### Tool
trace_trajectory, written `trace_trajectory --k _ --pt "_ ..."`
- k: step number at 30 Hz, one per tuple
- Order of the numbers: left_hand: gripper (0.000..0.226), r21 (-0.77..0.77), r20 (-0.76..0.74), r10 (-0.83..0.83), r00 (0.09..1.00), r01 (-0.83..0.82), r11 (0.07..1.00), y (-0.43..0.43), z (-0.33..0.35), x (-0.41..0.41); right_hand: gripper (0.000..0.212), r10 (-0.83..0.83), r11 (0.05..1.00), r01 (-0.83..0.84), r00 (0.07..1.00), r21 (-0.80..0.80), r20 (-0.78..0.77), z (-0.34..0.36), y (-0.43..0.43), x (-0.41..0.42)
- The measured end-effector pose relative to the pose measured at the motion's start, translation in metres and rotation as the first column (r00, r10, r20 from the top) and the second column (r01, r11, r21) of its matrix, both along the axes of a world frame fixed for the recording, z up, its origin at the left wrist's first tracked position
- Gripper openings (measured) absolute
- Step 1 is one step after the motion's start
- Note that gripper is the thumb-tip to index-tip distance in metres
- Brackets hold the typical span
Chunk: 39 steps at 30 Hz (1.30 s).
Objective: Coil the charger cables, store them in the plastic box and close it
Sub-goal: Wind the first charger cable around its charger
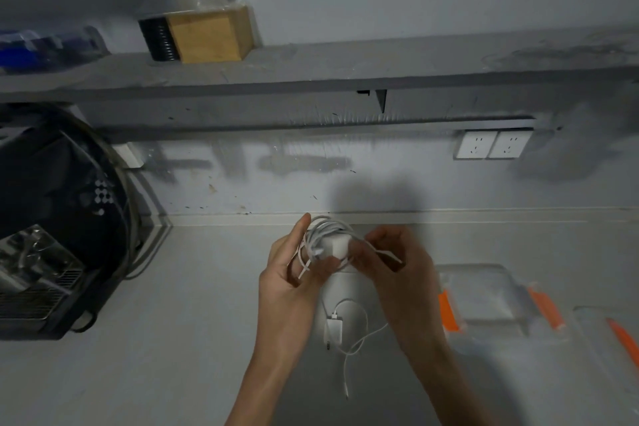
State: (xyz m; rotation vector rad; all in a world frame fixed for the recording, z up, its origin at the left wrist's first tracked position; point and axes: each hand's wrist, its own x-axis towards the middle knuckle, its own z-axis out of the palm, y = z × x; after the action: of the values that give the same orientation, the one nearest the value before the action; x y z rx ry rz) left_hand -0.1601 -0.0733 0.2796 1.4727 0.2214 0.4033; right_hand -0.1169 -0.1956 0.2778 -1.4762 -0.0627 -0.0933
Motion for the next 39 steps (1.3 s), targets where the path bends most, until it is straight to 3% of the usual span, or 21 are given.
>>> trace_trajectory --k 3,6,10,14,19,23,31,34,39 --pt "0.054 -0.054 0.035 -0.008 0.999 0.009 0.998 0.005 0.0 0.001 0.011 0.085 0.973 -0.068 0.994 0.222 -0.068 -0.004 0.005 0.002" --pt "0.054 -0.064 0.04 0.006 0.999 -0.003 0.998 0.009 -0.002 0.003 0.008 0.102 0.951 -0.076 0.992 0.299 -0.074 -0.005 0.008 0.0" --pt "0.052 0.011 0.077 0.036 0.996 -0.037 0.999 0.013 -0.005 0.01 0.008 0.14 0.946 -0.122 0.99 0.3 -0.037 -0.007 0.013 0.002" --pt "0.046 -0.023 0.058 -0.032 0.998 0.034 0.999 0.025 -0.006 0.013 0.008 0.21 0.961 -0.207 0.978 0.183 0.003 -0.007 0.01 0.006" --pt "0.067 0.427 -0.022 0.002 1.0 0.007 0.904 0.035 -0.004 0.016 0.023 0.158 0.987 -0.156 0.983 -0.021 0.099 0.0 0.002 0.006" --pt "0.059 0.533 0.029 -0.034 0.999 0.014 0.846 0.03 0.013 0.01 0.014 0.122 0.992 -0.125 0.984 0.014 0.132 0.007 -0.006 0.007" --pt "0.057 0.564 0.192 -0.006 0.981 -0.105 0.819 0.013 0.021 0.006 0.016 0.035 0.982 -0.043 0.998 0.185 0.042 0.016 -0.004 0.003" --pt "0.044 0.535 0.132 -0.112 0.985 0.024 0.845 0.014 0.029 0.006 0.016 -0.014 0.983 0.004 0.999 0.185 0.052 0.019 -0.006 0.0" --pt "0.038 0.366 0.026 -0.085 0.996 0.07 0.928 0.019 0.037 0.011 0.014 0.08 0.99 -0.089 0.993 0.106 0.091 0.03 -0.02 0.001"
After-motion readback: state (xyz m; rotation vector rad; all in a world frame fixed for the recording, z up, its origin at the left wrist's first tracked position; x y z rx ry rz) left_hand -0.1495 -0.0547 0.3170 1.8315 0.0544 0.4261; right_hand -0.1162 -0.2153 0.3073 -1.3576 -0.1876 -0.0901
